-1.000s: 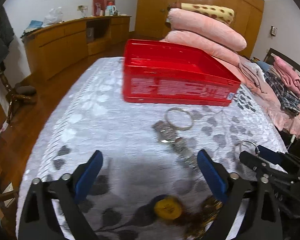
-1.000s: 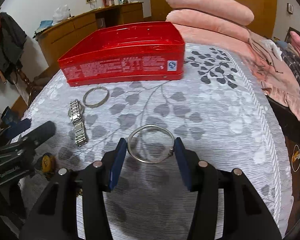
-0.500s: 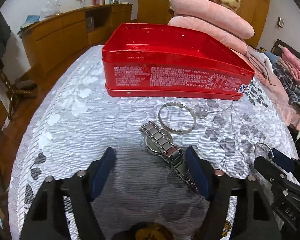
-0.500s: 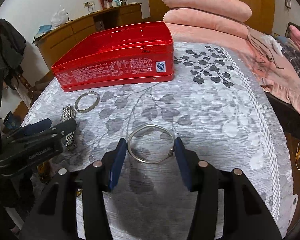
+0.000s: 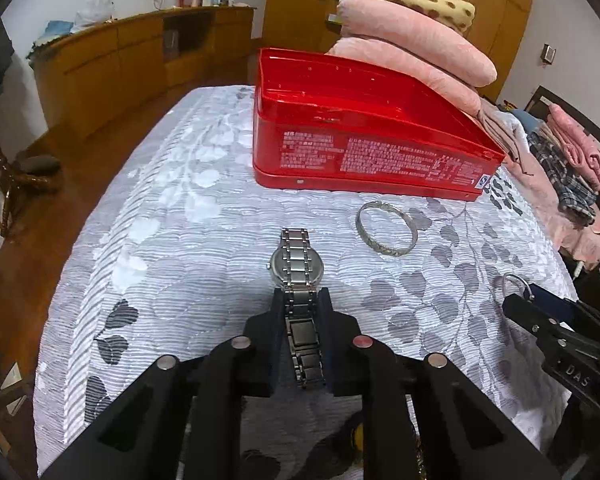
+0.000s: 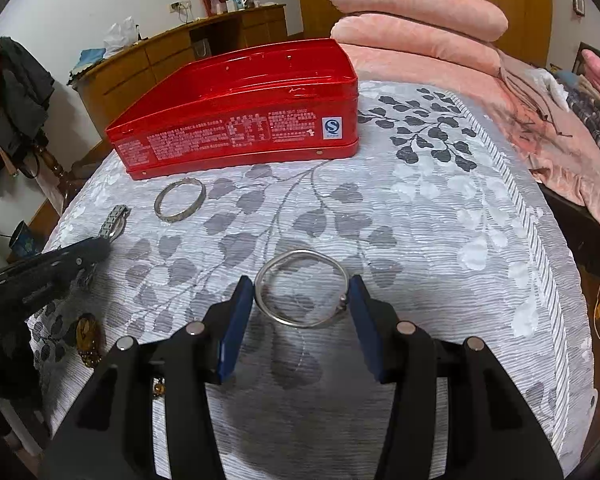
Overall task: Organize jewelry
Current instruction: 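Carry watch with left tool while right tool carries bangle over red tin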
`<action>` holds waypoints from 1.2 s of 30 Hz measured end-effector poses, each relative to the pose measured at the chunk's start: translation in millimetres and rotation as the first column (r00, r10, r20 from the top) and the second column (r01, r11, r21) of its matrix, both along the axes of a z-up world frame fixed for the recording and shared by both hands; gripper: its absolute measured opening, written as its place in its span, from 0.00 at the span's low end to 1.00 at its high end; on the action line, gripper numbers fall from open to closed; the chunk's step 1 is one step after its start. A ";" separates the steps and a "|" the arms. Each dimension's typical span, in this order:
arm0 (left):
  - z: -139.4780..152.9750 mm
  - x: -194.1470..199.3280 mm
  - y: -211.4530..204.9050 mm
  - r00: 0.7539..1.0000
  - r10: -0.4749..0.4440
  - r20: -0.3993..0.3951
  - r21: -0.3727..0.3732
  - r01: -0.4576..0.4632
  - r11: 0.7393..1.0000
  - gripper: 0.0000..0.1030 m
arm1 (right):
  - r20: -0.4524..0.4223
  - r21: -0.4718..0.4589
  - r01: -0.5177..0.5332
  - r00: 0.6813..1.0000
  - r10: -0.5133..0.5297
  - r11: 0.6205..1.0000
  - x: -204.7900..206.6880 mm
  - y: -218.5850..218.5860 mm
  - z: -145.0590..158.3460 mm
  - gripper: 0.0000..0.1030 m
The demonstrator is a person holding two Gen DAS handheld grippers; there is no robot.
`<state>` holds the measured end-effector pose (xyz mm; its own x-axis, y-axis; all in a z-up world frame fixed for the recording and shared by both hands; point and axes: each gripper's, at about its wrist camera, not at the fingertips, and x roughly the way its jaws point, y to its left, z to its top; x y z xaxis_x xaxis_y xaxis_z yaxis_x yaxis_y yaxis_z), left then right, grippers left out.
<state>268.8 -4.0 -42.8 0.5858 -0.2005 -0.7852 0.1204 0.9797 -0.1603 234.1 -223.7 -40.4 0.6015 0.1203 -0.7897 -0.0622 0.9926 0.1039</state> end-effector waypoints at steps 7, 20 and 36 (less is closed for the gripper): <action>-0.2 7.9 -17.9 1.000 -0.026 0.009 0.002 0.026 1.000 0.52 | -0.017 -0.007 0.002 1.000 -0.002 1.000 1.9 2.6 -4.6 0.46; 1.7 6.1 -6.3 0.999 -0.001 0.043 -0.002 0.001 1.000 0.16 | -0.014 -0.021 0.005 1.000 -0.006 1.000 1.8 4.0 -5.2 0.46; -0.1 4.7 -17.3 0.999 -0.031 0.022 0.062 0.029 0.998 0.35 | -0.017 -0.044 0.003 1.000 -0.003 0.999 -0.4 11.4 -3.8 0.46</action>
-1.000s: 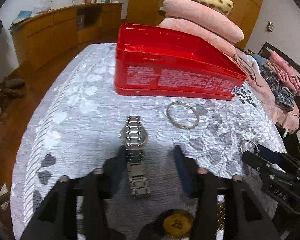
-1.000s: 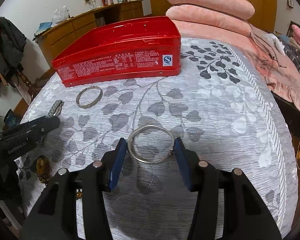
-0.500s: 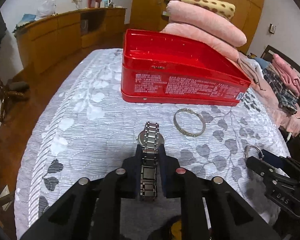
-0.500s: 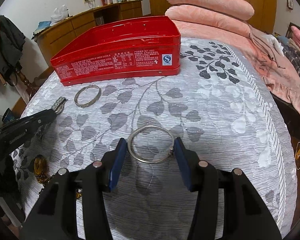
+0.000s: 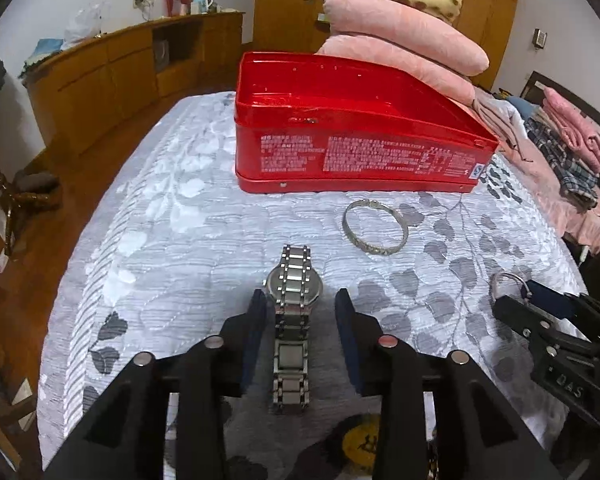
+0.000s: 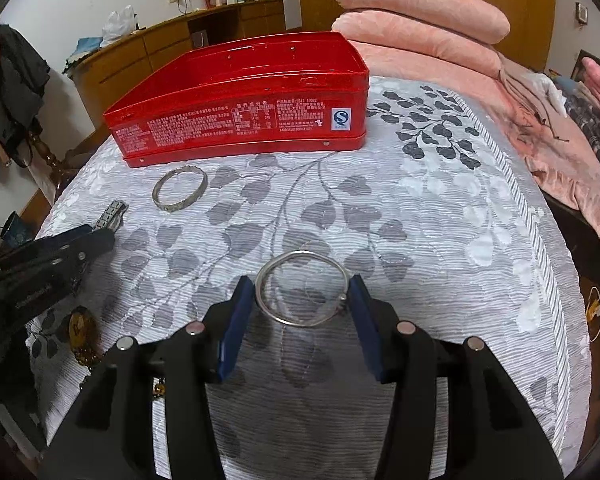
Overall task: Organize jewelry
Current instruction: 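Carry watch with left tool while right tool carries bangle over red tin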
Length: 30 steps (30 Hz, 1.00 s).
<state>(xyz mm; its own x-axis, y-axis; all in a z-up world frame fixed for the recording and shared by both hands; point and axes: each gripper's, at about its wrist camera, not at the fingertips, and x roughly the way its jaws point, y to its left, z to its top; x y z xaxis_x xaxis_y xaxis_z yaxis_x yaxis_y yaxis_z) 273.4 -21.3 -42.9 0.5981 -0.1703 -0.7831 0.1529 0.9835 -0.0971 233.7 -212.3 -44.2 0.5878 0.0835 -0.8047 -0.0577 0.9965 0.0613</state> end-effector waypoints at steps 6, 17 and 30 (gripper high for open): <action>-1.0 0.9 -1.5 1.000 0.005 0.013 0.019 -0.005 1.000 0.27 | 0.000 0.002 -0.001 1.000 0.001 1.000 -0.2 -0.2 1.0 0.46; 12.2 -12.7 4.3 0.997 0.027 0.069 -0.019 -0.026 0.999 0.27 | 0.034 0.010 -0.005 0.999 0.004 1.000 -0.6 3.3 13.0 0.46; 43.6 -7.6 2.3 0.990 0.033 0.138 -0.043 -0.027 0.999 0.27 | 0.091 -0.009 0.007 0.996 -0.006 1.000 11.1 3.6 41.6 0.46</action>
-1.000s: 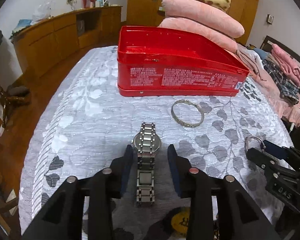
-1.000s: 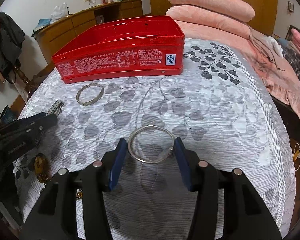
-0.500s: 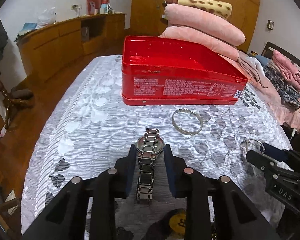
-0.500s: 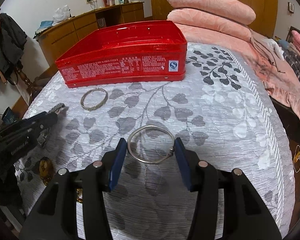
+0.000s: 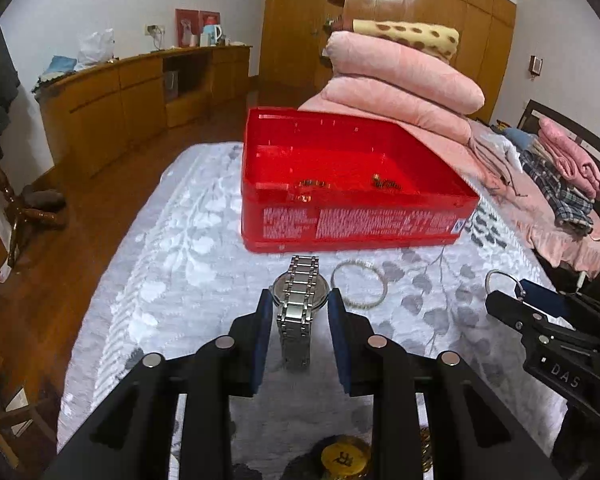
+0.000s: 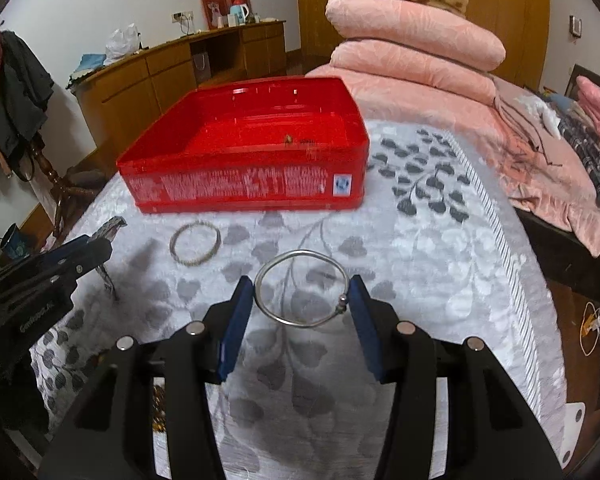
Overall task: Organize jewelry
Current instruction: 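Carry watch with left tool while right tool carries bangle over red tin, then open left tool dropping watch into tin while right tool releases bangle there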
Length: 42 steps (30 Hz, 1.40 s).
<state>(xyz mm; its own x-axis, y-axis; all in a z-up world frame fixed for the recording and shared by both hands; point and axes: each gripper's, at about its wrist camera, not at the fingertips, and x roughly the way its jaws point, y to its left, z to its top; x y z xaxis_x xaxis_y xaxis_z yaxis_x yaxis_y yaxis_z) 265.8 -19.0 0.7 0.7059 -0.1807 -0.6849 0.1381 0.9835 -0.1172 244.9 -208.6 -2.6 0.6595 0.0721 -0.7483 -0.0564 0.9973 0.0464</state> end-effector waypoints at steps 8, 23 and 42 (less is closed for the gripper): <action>32.3 16.6 -7.6 0.998 -0.011 0.068 -0.004 0.011 1.000 0.27 | 0.090 -0.039 -0.020 0.996 0.023 0.999 22.1 3.4 44.3 0.46; 55.4 118.0 -21.9 0.995 0.011 0.096 -0.011 -0.009 1.000 0.27 | 0.099 -0.037 -0.048 0.994 0.051 0.998 118.1 4.0 67.9 0.46; 41.8 144.6 -13.4 0.996 0.041 0.075 -0.019 -0.040 0.999 0.52 | 0.063 -0.047 -0.004 0.998 0.007 0.999 155.3 -5.8 43.0 0.70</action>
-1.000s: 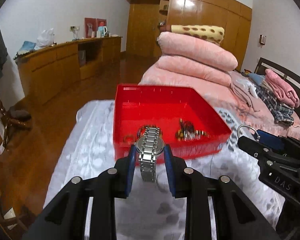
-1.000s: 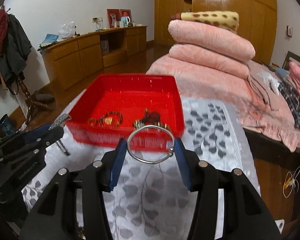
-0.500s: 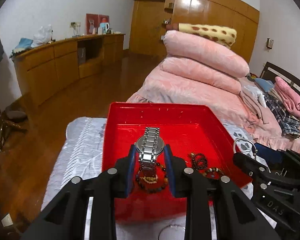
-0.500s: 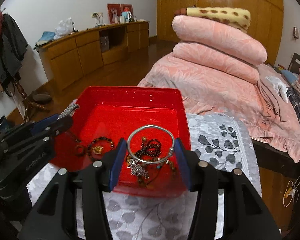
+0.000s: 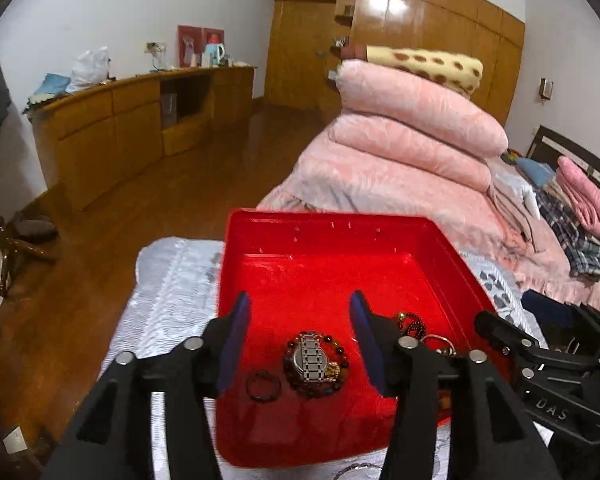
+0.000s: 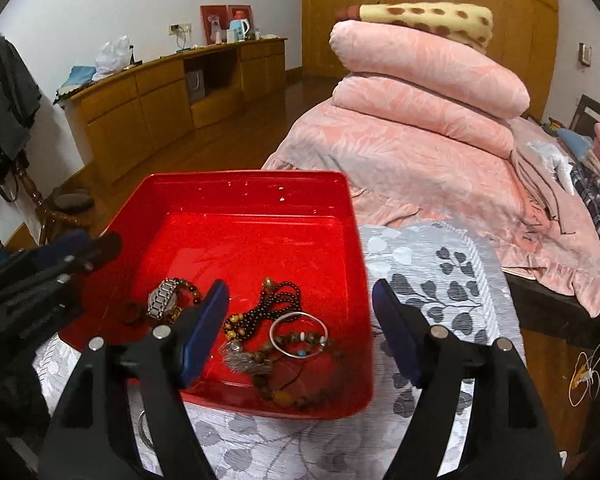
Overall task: Organize jewelry
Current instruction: 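Open left tool dropping watch into tin while right tool releases bangle there, then withdraw both tools and move right tool to tiger-eye bead necklace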
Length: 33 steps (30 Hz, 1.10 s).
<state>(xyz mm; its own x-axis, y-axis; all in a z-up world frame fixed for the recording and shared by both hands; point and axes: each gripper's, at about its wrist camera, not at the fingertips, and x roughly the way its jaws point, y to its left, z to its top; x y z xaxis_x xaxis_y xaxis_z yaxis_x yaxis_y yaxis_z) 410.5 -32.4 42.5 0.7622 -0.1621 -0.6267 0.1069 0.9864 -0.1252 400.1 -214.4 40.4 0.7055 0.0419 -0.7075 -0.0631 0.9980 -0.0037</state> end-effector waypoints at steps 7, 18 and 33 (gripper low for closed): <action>23.9 -45.8 23.3 0.996 0.041 0.082 0.023 -0.043 0.999 0.64 | 0.035 0.021 0.016 0.999 -0.016 1.000 -36.4 -13.4 12.8 0.72; -1.4 -142.1 48.8 0.996 0.061 0.060 0.075 -0.066 0.995 0.87 | 0.012 0.065 0.008 1.000 -0.009 0.998 -130.2 -11.1 -11.3 0.74; -58.0 -212.8 67.9 0.994 0.078 -0.073 0.111 -0.070 0.991 0.91 | -0.107 0.067 -0.020 0.994 0.027 0.998 -208.7 17.1 -52.2 0.93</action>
